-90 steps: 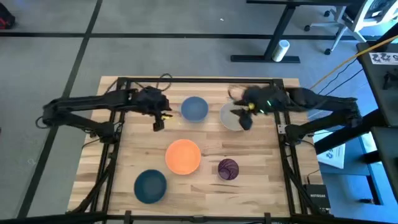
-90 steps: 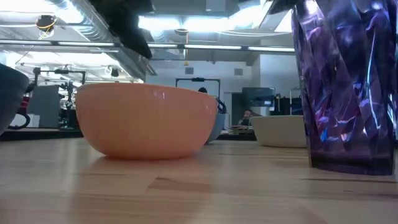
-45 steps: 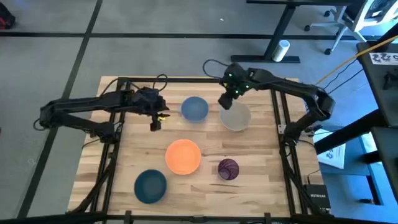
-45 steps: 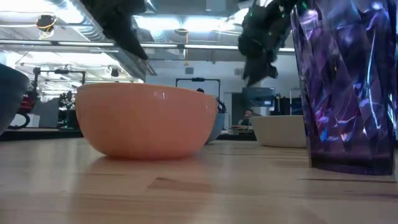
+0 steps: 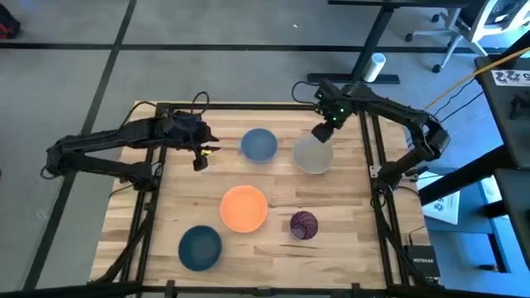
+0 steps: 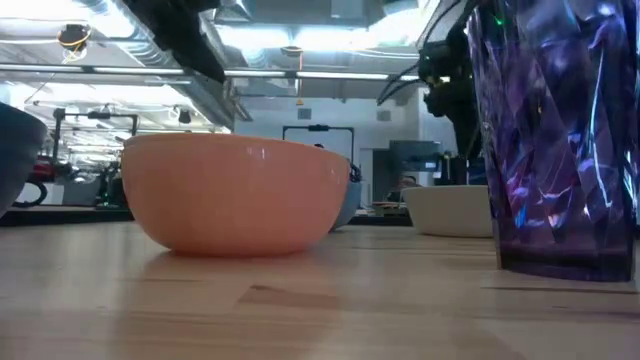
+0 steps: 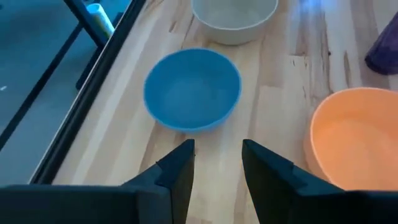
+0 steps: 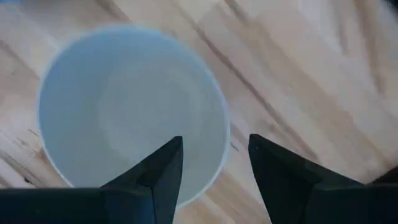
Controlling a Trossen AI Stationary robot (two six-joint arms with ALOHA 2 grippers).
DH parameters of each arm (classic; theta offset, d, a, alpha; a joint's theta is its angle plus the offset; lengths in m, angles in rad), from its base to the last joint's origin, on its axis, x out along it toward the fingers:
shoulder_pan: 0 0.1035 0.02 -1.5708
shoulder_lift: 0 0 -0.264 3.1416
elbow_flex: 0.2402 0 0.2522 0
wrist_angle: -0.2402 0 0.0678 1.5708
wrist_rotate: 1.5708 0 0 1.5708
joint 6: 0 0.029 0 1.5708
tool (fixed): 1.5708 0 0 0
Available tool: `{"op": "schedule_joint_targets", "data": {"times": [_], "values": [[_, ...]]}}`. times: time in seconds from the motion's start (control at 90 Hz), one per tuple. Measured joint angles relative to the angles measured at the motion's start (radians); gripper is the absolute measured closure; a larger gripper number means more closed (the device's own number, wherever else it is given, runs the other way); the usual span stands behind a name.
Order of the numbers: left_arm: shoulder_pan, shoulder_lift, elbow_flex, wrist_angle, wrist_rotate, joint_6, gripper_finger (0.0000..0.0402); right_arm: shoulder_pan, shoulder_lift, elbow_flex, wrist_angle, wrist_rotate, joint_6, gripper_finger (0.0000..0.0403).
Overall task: Nest bowls inside each other
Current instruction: Stack the gray bowl on top of the orange bowl
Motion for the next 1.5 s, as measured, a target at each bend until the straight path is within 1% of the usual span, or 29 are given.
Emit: {"op": "schedule_joint_targets", "data": {"times": [0.178, 0.578, 0.644, 0.689, 0.889, 0.967, 1.256, 1.422, 1.5], "values": [[0.000, 0.000, 0.000, -0.007, 0.000, -0.001, 0.0283, -0.001, 0.000, -0.111, 0.031, 0.008, -0.001, 0.0233], [0.000, 0.001, 0.000, -0.006, 0.000, -0.013, 0.0283, -0.008, -0.006, -0.257, 0.263, -0.021, 0.000, 0.0236], [0.000, 0.001, 0.000, -0.005, 0.000, -0.013, 0.0283, -0.007, -0.006, -0.266, 0.279, -0.020, 0.002, 0.0249], [0.000, 0.001, 0.000, -0.005, 0.000, -0.013, 0.0283, -0.007, -0.006, -0.269, 0.286, -0.020, 0.002, 0.0265], [0.000, 0.001, -0.001, -0.004, 0.000, -0.012, 0.0283, -0.007, -0.006, -0.288, 0.327, -0.020, 0.002, 0.0361], [0.000, -0.005, -0.029, 0.023, 0.000, -0.012, 0.0283, -0.007, -0.006, -0.293, 0.345, -0.022, 0.002, 0.0391], [0.001, -0.070, -0.201, 0.116, 0.000, -0.065, 0.0283, -0.007, -0.008, -0.295, 0.362, 0.007, -0.016, 0.0400], [0.001, -0.114, -0.245, 0.136, 0.000, -0.084, 0.0283, -0.007, -0.010, -0.291, 0.356, 0.010, -0.019, 0.0401], [0.001, -0.132, -0.259, 0.136, 0.000, -0.089, 0.0283, -0.007, -0.019, -0.248, 0.301, 0.008, -0.026, 0.0402]]}}
